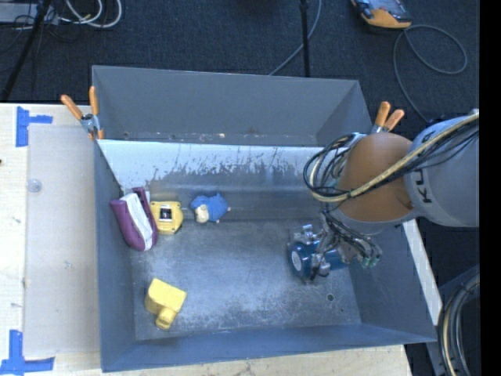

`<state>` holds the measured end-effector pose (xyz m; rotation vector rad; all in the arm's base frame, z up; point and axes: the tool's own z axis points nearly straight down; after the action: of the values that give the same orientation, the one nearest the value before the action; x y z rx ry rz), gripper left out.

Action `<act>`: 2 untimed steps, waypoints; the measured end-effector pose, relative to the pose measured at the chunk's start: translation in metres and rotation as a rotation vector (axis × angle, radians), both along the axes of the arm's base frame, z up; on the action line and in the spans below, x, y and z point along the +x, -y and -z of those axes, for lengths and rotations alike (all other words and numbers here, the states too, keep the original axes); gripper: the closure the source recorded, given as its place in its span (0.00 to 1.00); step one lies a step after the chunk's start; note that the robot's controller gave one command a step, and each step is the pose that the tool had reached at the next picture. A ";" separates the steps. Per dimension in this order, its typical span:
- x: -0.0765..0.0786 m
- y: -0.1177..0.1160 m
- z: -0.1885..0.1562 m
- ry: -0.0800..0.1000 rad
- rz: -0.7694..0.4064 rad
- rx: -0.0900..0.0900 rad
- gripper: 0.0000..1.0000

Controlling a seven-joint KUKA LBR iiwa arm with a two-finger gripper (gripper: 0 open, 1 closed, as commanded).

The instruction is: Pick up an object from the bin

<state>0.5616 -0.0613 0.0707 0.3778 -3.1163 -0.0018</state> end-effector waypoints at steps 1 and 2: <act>0.000 0.000 0.000 0.000 -0.002 0.000 1.00; 0.000 0.000 0.000 0.000 -0.003 0.000 1.00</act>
Offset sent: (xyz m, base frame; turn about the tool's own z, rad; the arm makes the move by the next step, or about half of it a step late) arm 0.0000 0.0000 0.0000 0.0000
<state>0.5616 -0.0612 0.0708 0.3830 -3.1158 -0.0014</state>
